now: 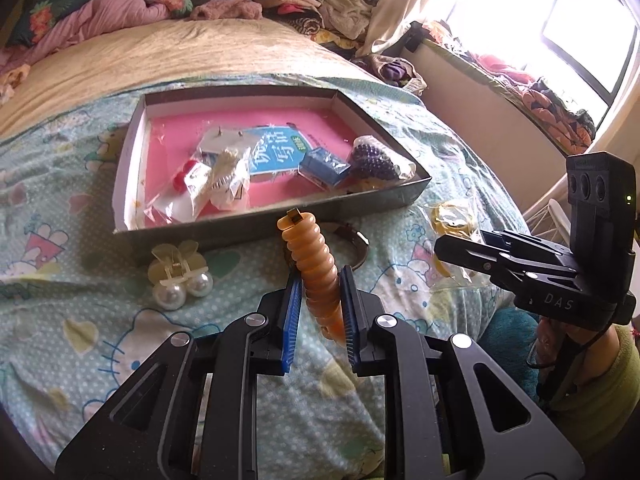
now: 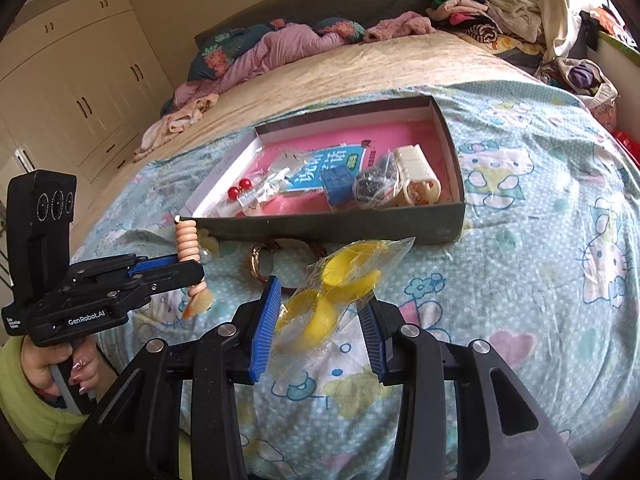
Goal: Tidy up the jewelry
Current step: 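Lower both held items into the pink box and open both tools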
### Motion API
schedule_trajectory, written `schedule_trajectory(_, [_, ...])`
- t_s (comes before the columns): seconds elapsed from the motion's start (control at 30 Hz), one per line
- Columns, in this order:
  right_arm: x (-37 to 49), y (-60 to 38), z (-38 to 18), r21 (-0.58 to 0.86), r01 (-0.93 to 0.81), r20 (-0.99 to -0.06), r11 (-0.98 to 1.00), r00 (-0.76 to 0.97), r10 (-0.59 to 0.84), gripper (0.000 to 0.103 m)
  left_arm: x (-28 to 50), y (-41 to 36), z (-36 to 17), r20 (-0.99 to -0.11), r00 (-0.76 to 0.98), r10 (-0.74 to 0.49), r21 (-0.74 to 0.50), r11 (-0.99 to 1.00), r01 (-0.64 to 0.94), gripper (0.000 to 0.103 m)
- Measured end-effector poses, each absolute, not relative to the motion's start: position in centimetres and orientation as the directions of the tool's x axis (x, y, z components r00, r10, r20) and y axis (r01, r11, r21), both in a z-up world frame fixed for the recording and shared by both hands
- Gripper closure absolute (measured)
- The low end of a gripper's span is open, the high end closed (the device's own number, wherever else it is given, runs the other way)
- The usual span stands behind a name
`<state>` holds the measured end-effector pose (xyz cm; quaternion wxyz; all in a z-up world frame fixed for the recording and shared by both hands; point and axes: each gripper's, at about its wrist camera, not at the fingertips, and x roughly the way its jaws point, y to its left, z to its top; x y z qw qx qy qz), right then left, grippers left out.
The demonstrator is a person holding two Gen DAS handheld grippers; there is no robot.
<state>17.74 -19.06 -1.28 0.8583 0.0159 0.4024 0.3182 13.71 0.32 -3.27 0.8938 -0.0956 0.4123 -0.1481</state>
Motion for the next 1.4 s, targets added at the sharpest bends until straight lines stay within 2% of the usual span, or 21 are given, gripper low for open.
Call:
schedule_trajectory(0.9, [19.9, -16.4, 3.9, 0.229, -0.604, -0.596, 0.763, 0.533, 0.601, 0.066, 17.2, 2.1, 0.5, -0.672, 0.687, -0.276, -0.217, 0.961, 0.175, 0.091])
schedule_trajectory(1.4, [24.3, -14.6, 3.3, 0.222, -0.6, -0.622, 0.769, 0.52, 0.585, 0.066, 20.3, 2.9, -0.1, -0.678, 0.698, -0.23, -0.187, 0.973, 0.139, 0.091])
